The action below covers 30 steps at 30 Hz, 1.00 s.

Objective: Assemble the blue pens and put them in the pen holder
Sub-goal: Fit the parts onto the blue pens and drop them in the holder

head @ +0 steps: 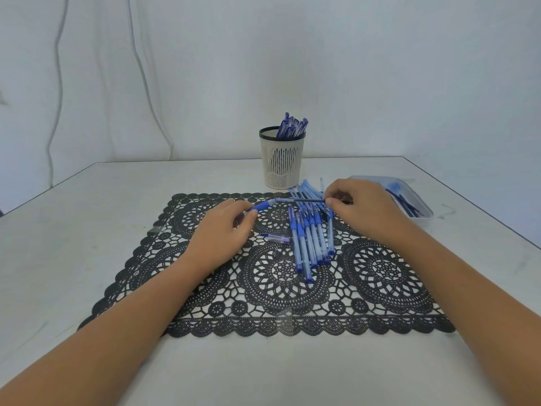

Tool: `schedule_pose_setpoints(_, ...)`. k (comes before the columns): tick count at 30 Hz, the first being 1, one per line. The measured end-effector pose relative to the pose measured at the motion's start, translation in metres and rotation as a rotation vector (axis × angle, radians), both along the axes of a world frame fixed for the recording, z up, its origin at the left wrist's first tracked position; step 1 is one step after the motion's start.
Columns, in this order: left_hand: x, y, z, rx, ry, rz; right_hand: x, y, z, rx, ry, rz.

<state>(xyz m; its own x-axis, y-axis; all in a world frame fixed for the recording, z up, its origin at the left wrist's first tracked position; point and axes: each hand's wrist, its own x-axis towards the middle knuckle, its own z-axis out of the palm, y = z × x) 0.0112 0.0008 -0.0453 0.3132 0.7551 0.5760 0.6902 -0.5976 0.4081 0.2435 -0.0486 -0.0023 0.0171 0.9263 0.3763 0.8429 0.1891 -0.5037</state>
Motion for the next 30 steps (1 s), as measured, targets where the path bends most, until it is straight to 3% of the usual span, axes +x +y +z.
schedule_pose_setpoints(18,-0.001,0.003,-0.002,0.003,0.022,0.065,-0.003,-0.002,0.000,0.115,-0.066,0.112)
schedule_pose_setpoints(24,-0.001,0.002,-0.004,0.058,0.046,0.014,0.005,-0.003,0.003,0.035,0.005,0.121)
schedule_pose_setpoints(30,0.000,-0.003,-0.002,0.218,0.235,-0.088,0.012,-0.006,0.009,-0.093,0.120,0.182)
